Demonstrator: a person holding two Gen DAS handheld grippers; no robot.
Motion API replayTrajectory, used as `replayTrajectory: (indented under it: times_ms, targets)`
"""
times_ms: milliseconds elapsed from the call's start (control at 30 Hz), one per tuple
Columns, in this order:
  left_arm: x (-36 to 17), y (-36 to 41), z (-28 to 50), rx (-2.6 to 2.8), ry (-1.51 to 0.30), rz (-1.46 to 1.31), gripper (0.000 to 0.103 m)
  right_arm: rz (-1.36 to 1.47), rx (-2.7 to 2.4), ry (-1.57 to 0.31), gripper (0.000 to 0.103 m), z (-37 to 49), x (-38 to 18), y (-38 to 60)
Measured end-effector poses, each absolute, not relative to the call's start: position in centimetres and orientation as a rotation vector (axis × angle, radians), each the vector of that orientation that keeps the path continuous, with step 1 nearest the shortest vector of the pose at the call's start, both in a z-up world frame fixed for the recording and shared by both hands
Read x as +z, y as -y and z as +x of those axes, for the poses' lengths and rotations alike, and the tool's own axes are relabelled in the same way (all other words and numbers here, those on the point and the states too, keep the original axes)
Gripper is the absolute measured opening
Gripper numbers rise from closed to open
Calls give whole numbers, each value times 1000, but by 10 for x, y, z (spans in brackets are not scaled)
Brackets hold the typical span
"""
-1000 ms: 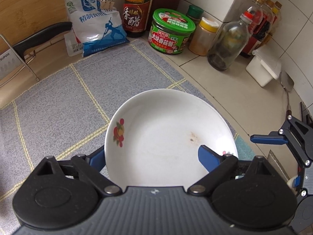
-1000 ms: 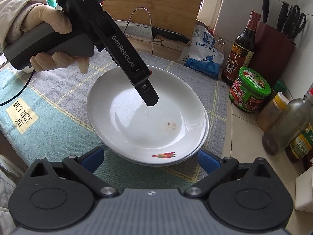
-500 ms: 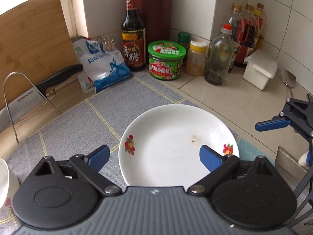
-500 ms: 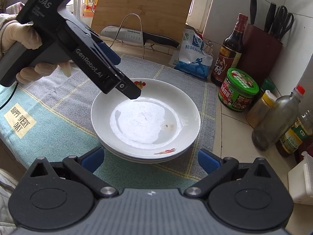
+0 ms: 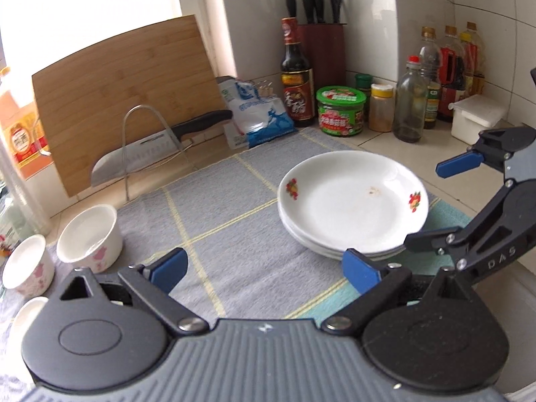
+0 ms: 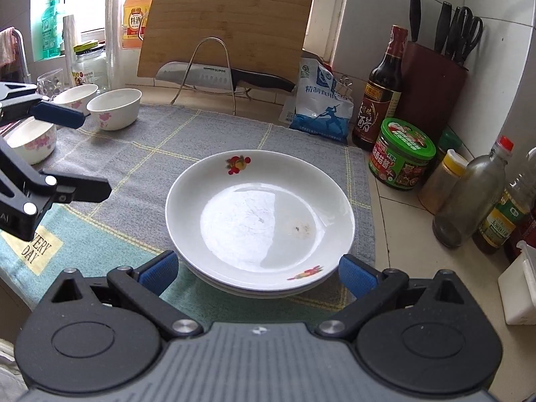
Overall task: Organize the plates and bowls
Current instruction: 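Reach the right tool to a white pink-flowered bowl and grasp its rim, then lift the bowl with the right tool and carry it toward the plate stack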
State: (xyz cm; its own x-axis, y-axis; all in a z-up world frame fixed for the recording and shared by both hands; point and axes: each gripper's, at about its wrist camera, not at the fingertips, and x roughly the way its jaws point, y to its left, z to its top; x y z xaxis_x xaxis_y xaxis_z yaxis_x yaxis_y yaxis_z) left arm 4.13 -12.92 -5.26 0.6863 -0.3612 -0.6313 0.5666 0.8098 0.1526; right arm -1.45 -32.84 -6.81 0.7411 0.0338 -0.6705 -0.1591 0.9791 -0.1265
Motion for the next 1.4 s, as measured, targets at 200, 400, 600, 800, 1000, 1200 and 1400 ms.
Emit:
replayTrajectory:
  times_ms: [200,400,600,800,1000,1200,1400]
  targets:
    - [-63,54,37,-368,-680,284,98,-199,185,-718,103,12,-65,281]
    - [-78,-25,44,-201,-679,308,98,-166,323,-718,103,47,-62,213]
    - [-92,-83,62,-160,-706,317,98,-161,441,-721,103,87,-66,142]
    - [-104,-111,80,-212,-717,308,98,-186,527,-735,103,118,-76,73]
    - [-106,-116,90,-286,-695,300,98,-211,580,-758,103,135,-86,35]
    - [-107,-116,96,-352,-673,294,98,-207,603,-793,103,148,-95,19]
    - [-108,-117,100,-384,-661,272,97,-210,632,-806,101,157,-100,8]
